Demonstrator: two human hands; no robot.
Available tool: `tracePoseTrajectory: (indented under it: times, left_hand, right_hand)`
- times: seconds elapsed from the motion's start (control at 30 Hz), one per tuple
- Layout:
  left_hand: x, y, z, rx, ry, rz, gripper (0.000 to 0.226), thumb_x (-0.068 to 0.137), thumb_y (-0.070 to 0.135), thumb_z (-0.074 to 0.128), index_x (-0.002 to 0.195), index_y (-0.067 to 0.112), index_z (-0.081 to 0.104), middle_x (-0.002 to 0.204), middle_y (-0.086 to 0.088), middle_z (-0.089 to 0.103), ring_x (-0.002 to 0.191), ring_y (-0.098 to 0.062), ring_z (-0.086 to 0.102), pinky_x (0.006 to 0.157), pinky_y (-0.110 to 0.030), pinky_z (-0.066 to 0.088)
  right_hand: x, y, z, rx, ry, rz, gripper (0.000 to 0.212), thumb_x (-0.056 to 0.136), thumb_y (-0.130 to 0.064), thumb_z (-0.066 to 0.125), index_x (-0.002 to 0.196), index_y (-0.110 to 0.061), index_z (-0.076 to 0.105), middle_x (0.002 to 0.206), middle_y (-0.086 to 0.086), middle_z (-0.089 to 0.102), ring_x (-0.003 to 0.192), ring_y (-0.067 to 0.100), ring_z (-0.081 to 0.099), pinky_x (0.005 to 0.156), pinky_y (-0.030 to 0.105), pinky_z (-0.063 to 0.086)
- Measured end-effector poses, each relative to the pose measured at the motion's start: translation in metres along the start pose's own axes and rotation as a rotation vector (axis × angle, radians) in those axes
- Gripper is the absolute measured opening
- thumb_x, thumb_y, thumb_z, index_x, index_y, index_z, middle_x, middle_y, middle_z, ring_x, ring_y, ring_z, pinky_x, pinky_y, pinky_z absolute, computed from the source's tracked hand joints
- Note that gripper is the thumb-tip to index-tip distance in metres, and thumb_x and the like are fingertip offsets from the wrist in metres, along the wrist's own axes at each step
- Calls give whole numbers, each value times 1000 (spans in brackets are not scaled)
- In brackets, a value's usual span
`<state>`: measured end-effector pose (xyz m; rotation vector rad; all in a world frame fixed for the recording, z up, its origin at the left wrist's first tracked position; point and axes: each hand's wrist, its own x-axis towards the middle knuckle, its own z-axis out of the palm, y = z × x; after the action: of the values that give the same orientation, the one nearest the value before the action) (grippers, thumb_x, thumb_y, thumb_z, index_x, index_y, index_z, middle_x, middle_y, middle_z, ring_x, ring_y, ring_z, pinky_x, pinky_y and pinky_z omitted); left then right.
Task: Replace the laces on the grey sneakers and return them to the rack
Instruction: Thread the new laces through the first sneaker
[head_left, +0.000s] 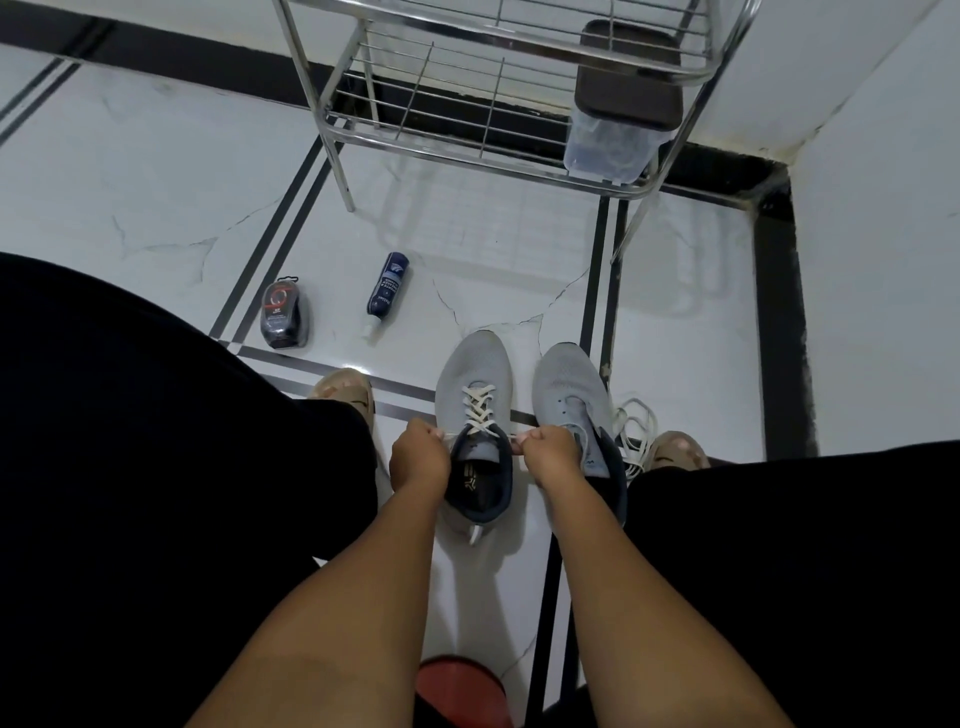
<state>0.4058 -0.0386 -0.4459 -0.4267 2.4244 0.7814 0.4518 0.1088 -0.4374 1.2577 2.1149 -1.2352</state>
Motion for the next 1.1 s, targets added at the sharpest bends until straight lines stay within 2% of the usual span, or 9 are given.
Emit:
tracePoseTrajectory:
  times: [0.1,0.23,0.3,0.4,0.57,0.67,0.9,1.03,1.1]
  left_hand:
    - [0,1,-2,20,3,3,23,101,24,40,106,8,57,113,-16,61,102,-32,57,74,-30,37]
    - [2,3,-2,95,-61,64,30,100,28,40,114,8,57,119,-16,57,105,-33,55,78,-33,41]
    - [2,8,-5,182,-75,91,37,99,33,39,121,10,58,128,-16,49,116,-35,49,90,-38,42]
    - [-5,23,-13,285,-111,146,44,99,35,33,128,10,55,134,-17,43,125,-36,40,101,-42,36]
    - [-17,51,-31,422,-206,254,48,89,33,30,118,8,59,126,-14,55,119,-35,47,97,-40,40]
    - [-37,75,-56,421,-217,326,44,89,30,36,122,9,57,128,-12,55,120,-33,47,98,-38,37]
    - [-90,124,-137,541,-195,569,45,102,34,35,120,0,59,125,-17,58,113,-31,54,91,-34,42]
    - [-107,136,-177,672,-229,631,37,102,31,38,94,6,64,96,-9,65,73,-18,56,68,-27,44]
    - [-103,139,-185,696,-290,601,36,102,30,40,98,5,65,89,-6,63,64,-15,54,54,-22,38]
  right_hand:
    - [-1,-2,0,-42,-55,-4,20,95,-8,48,88,-1,64,112,19,67,99,27,60,90,33,48]
    - [-4,-4,-1,-53,-3,-5,15,93,-17,52,79,-13,57,106,17,70,89,26,62,80,33,53]
    - [-14,-7,-5,-83,28,-29,11,93,-27,53,95,-16,54,108,9,66,95,29,61,79,33,50]
    - [-30,-24,-9,-133,79,-109,42,95,-38,45,127,-10,43,121,13,59,109,33,57,80,34,42]
    - [-65,-65,-20,-180,95,-283,31,95,-15,37,114,2,55,121,20,59,109,33,55,81,32,41]
    - [-88,-82,-37,-197,122,-380,37,93,-3,40,127,0,53,130,18,55,118,31,52,92,32,43]
    - [-115,-109,-89,-60,189,-432,40,92,-3,52,132,-10,54,134,11,55,121,29,53,97,34,47]
    - [-113,-112,-102,-433,79,-343,10,92,-5,54,90,0,62,105,15,65,88,27,65,60,27,47]
    - [-98,-97,-99,-593,18,-268,13,92,-6,54,95,3,62,104,15,66,64,18,55,43,21,42]
